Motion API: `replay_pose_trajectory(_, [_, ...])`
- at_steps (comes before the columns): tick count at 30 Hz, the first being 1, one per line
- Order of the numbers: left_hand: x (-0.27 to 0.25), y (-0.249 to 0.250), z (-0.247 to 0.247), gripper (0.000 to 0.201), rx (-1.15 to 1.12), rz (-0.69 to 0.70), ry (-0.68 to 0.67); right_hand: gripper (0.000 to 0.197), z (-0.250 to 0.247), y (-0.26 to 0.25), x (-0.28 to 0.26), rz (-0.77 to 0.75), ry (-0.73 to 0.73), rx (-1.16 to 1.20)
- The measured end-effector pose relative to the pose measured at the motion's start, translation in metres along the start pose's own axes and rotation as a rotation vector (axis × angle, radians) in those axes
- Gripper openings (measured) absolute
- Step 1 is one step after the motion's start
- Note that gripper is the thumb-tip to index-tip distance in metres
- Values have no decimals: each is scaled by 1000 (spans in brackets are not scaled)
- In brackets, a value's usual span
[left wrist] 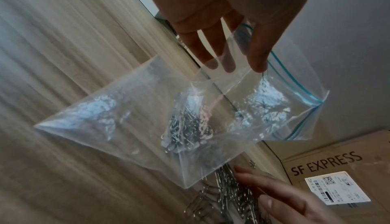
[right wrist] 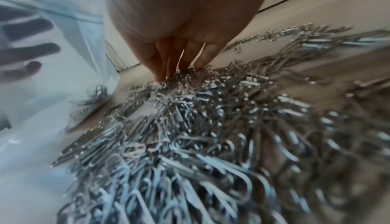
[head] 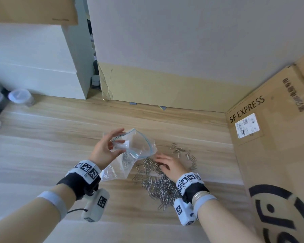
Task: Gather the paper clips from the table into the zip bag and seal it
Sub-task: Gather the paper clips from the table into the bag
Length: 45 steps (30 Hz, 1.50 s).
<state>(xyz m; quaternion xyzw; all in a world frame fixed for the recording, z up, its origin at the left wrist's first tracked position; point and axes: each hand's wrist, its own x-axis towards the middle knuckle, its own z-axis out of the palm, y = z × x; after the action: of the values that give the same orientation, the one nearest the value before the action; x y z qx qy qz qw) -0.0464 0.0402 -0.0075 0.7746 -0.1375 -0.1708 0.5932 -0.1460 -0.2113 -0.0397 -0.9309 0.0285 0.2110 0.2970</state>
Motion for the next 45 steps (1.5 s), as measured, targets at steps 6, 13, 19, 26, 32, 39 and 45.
replay_pose_trajectory(6, [-2, 0, 3, 79, 30, 7, -4, 100, -6, 18, -31, 191, -70, -233])
replay_pose_trajectory(13, [-1, -7, 4, 76, 37, 11, 9, 125, 32, 30, -52, 135, -226, -489])
replay_pose_trajectory(19, [-3, -10, 5, 73, 56, 12, 13, 95, 31, 22, -41, 142, -179, -401])
replay_pose_trajectory(26, [-4, -14, 4, 74, 63, 19, 15, 57, 22, 14, -29, 53, -61, -298])
replay_pose_trajectory(32, [-5, -9, 5, 68, 57, 40, 28, 31, 21, 6, -20, -8, 15, -155])
replay_pose_trajectory(39, [-4, -11, 5, 56, 12, 25, 24, 19, 11, 1, -10, 7, 90, -67])
replay_pose_trajectory(45, [-3, -8, 4, 59, 23, 35, 10, 16, -6, -11, -10, 39, 121, 14])
